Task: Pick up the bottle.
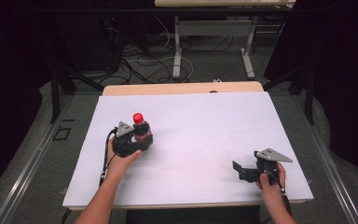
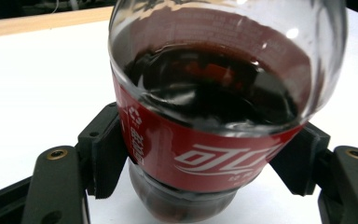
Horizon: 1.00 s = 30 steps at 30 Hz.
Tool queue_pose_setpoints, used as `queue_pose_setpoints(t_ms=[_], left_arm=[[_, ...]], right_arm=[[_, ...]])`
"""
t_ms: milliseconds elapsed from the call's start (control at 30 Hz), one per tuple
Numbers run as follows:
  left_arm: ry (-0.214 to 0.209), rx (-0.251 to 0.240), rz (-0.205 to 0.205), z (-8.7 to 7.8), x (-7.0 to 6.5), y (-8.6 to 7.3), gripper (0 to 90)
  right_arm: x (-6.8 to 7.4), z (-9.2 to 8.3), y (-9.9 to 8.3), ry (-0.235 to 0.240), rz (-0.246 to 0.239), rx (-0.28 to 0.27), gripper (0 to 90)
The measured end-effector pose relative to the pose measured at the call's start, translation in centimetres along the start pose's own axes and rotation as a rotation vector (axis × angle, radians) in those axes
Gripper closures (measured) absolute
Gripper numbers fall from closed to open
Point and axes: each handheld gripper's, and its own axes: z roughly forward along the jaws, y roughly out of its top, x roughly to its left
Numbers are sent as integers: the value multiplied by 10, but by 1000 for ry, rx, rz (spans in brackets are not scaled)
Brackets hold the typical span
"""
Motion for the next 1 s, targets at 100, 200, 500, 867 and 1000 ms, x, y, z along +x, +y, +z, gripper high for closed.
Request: queue_pose_setpoints(t_ms=[100, 200, 500, 867, 1000], left_arm=[[-17, -4, 20, -5, -10, 4, 292], [-45, 2, 31, -10, -22, 8, 292], [-124, 7, 88, -16, -62, 15, 292], [-244, 26, 139, -17, -105, 11, 292], [-274, 24, 143, -17, -116, 8, 292]], right_arm=[[1, -1, 1, -5, -1, -8, 0], [5, -2, 3, -15, 13, -22, 0], [37, -19, 31, 48, -35, -71, 0], [93, -36, 101, 124, -155, -189, 79], [109, -37, 118, 150, -155, -218, 123]])
